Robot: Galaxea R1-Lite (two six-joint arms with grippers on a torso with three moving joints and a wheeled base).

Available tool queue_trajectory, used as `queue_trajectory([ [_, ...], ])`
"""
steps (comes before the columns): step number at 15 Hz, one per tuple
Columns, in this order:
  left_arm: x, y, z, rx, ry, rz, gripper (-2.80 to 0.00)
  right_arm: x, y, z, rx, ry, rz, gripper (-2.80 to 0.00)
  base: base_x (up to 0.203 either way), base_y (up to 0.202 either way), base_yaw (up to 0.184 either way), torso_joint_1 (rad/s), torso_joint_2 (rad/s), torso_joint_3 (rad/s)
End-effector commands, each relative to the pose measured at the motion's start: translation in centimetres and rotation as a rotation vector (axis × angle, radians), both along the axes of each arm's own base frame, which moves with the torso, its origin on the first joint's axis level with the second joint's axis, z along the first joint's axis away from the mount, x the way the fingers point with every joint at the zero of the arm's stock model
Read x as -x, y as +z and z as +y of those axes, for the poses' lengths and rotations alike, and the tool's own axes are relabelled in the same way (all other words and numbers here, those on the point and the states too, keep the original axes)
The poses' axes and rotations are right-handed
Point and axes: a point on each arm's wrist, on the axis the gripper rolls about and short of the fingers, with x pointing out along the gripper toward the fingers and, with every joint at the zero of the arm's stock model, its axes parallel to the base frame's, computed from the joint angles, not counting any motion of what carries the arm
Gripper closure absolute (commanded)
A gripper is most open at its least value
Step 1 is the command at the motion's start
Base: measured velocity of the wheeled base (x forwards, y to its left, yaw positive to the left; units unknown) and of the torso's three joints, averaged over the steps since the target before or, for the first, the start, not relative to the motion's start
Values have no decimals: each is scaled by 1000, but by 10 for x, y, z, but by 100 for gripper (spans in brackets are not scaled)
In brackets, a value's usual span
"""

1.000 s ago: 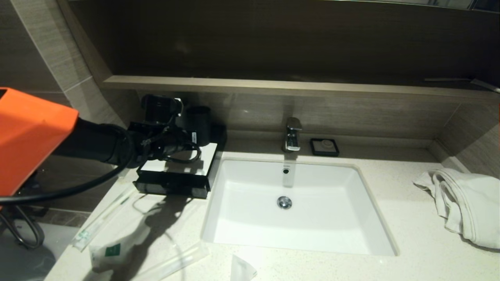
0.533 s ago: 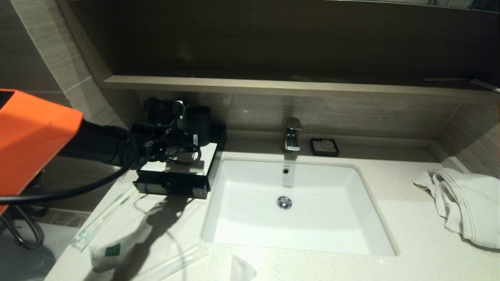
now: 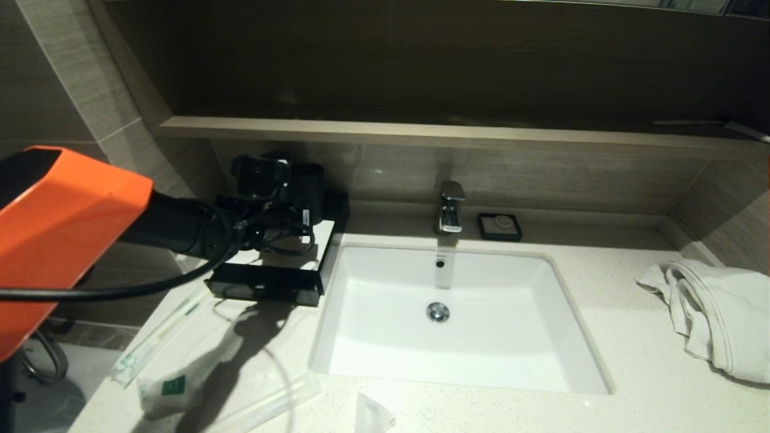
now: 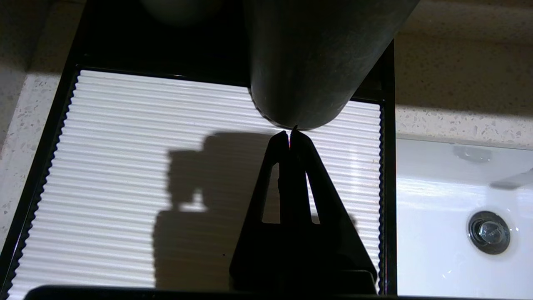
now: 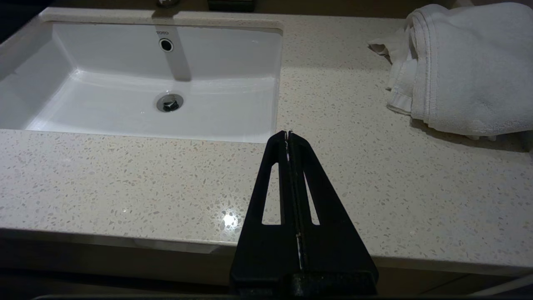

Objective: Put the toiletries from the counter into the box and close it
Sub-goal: Place the cup on the storage box

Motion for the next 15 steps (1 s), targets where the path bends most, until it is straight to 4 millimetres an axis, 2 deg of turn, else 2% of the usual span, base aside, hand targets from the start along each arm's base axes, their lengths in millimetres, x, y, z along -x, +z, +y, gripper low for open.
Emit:
queue_trajectory([
  [1,-5,-5,-2,-1,1,4,0,0,0,0,0,0,0,0,0,0,0,0,0,0],
  [15,-27,-14,-8,4,3,-15,0,0,0,0,0,0,0,0,0,0,0,0,0,0],
])
